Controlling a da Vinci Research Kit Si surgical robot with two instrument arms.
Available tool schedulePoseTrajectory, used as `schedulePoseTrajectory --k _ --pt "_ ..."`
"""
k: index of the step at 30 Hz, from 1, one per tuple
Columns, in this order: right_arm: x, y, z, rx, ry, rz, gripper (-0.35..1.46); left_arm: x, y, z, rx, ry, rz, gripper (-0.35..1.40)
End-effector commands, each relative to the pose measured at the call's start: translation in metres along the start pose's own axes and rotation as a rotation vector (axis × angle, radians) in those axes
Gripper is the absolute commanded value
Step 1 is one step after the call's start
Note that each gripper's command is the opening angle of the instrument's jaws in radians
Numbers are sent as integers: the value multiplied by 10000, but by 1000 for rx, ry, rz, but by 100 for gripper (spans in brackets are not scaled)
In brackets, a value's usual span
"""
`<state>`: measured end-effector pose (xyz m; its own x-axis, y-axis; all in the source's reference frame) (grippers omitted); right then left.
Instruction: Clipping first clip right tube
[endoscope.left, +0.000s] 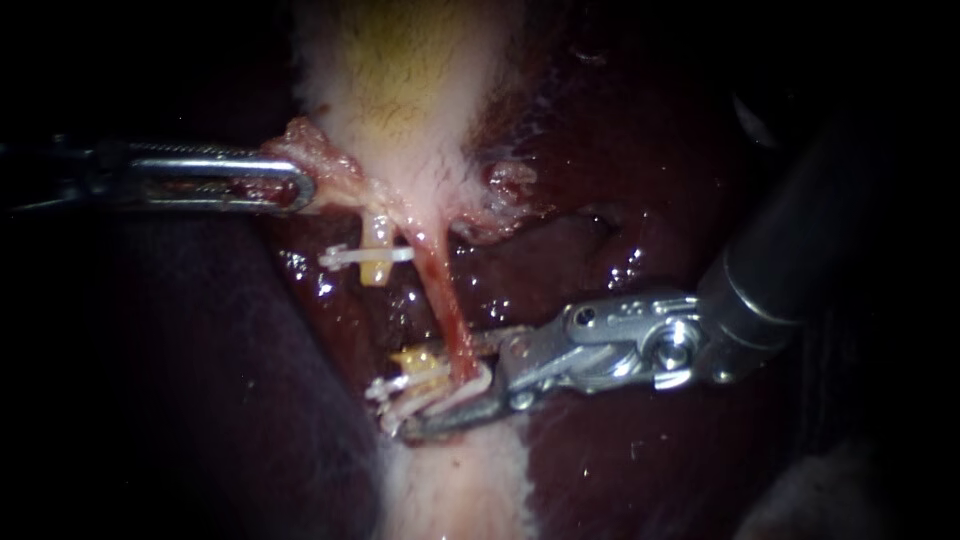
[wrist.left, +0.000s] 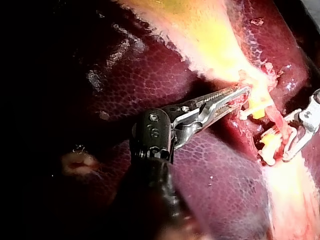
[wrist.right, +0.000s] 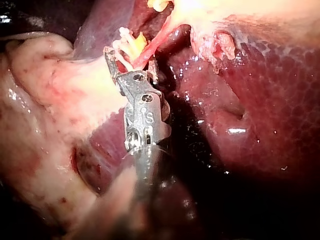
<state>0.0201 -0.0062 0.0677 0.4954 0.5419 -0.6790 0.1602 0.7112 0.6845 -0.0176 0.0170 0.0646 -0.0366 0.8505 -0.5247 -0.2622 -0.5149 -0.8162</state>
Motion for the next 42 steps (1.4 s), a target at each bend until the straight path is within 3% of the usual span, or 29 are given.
schedulePoseTrajectory --k 1,6,14,24,30,38,40,42 --pt "2 -3 -2 12 6 0 48 0 -1 0 -2 0 0 -35" --pt "13 -22 -12 71 24 2 45 -1 -2 -3 -3 -1 0 -35" --pt "21 -39 -12 95 37 -4 45 -1 -4 -3 -3 -1 0 -35" --pt "21 -35 -13 96 36 -4 39 -1 -5 -3 -3 -1 0 -35" --pt "21 -31 -12 89 39 2 23 -1 -5 -3 -3 -1 0 -35" --pt "22 -27 -15 69 46 28 -9 -1 -5 -2 -3 -1 0 -35" --pt "22 -27 -17 72 46 88 -35 -1 -5 -2 -3 -1 0 -35" --pt "22 -27 -20 71 47 130 -35 -1 -5 -2 -3 -1 0 -35"
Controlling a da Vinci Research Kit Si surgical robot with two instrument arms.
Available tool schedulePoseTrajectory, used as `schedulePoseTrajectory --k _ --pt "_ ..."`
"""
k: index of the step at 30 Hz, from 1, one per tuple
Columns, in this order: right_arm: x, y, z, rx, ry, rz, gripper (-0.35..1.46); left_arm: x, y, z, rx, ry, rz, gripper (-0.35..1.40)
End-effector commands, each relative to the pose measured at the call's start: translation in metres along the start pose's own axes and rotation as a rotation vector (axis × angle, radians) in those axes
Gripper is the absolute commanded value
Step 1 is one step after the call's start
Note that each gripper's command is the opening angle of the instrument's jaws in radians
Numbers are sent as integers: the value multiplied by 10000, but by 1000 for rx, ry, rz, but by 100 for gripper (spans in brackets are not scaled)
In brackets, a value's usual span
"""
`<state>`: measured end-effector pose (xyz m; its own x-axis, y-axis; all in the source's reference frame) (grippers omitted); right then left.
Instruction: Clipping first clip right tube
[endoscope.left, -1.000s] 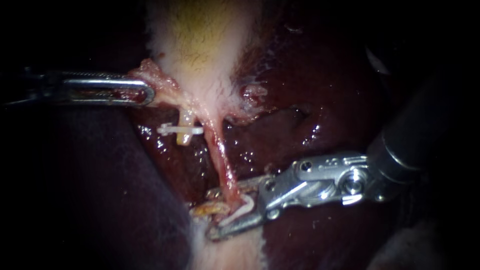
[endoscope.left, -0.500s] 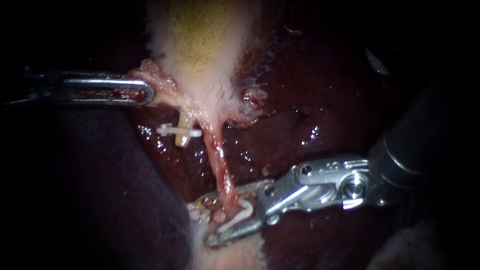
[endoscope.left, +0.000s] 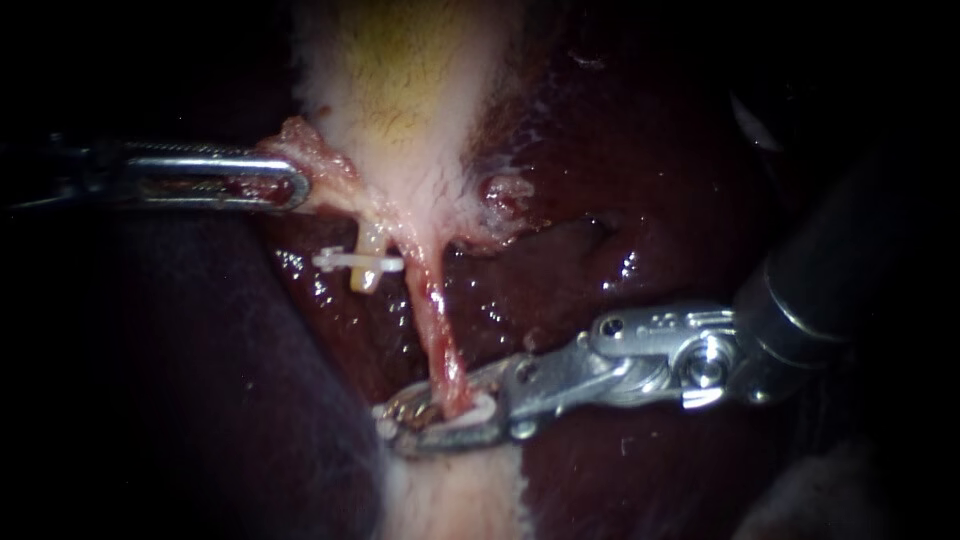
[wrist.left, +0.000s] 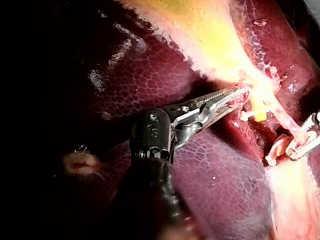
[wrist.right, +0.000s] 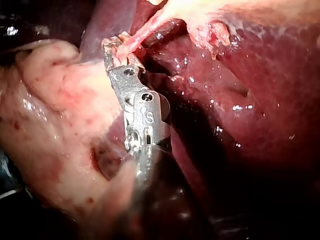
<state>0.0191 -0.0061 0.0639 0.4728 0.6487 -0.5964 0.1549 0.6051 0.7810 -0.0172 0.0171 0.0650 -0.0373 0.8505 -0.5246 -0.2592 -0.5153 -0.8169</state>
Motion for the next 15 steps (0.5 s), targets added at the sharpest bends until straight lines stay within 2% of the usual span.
schedulePoseTrajectory --k 1,15 --pt "1 0 -2 5 -2 27 -35 0 0 0 0 0 0 -35" --pt "-2 1 -4 4 -8 38 -35 0 0 0 0 0 0 -35"
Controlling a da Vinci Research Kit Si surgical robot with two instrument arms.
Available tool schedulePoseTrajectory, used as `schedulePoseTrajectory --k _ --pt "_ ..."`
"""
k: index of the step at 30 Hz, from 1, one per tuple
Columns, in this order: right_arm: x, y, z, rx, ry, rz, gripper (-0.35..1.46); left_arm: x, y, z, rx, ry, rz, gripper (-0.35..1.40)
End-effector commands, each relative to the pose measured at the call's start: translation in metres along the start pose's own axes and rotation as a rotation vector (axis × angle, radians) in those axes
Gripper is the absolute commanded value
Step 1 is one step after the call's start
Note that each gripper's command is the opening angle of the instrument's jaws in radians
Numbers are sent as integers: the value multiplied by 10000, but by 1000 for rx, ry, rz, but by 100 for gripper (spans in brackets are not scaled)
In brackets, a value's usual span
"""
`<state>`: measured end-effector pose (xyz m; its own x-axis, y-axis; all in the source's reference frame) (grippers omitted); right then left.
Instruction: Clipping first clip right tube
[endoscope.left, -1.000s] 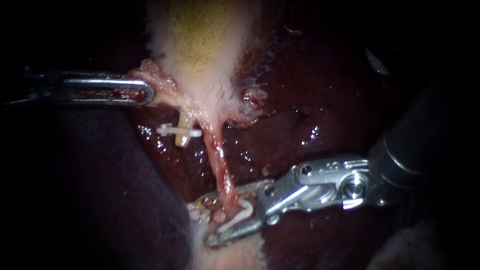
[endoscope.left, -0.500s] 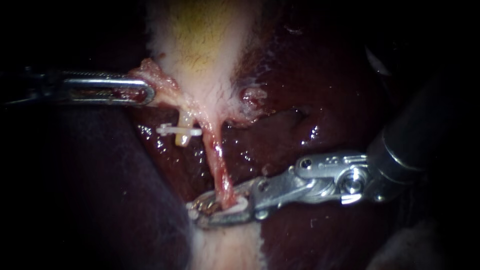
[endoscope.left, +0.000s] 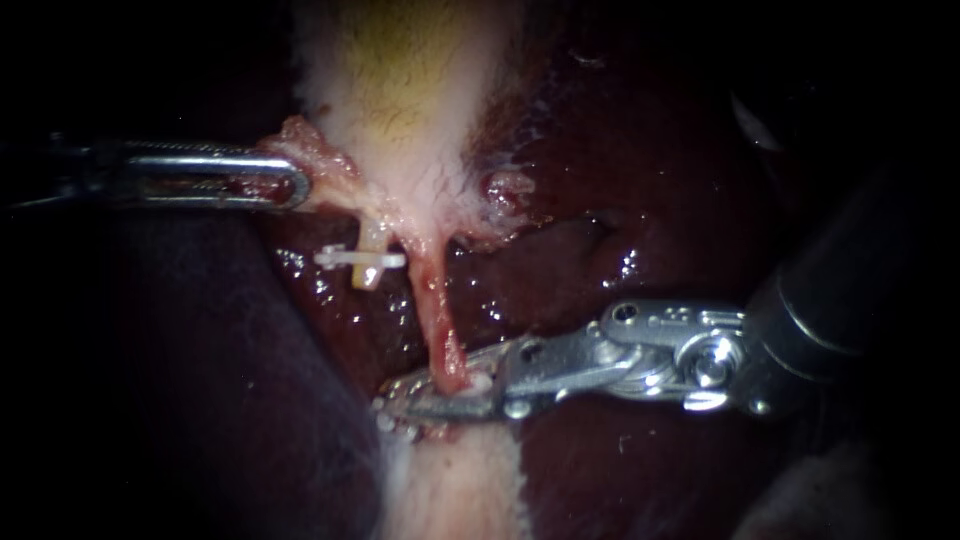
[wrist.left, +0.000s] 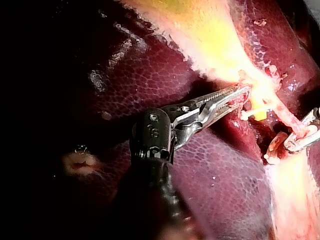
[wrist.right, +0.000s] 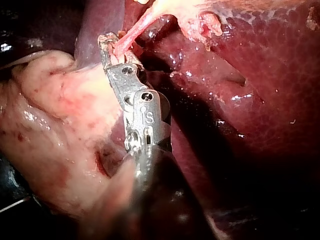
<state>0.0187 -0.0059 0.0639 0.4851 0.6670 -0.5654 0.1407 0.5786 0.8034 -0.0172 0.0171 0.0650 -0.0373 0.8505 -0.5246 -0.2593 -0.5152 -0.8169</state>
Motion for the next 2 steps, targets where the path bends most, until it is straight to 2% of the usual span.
schedulePoseTrajectory --k 1,2 --pt "-1 0 0 0 0 0 -35 0 0 0 0 0 0 -35" --pt "-1 0 0 0 0 0 -35 0 0 0 0 0 0 -35"
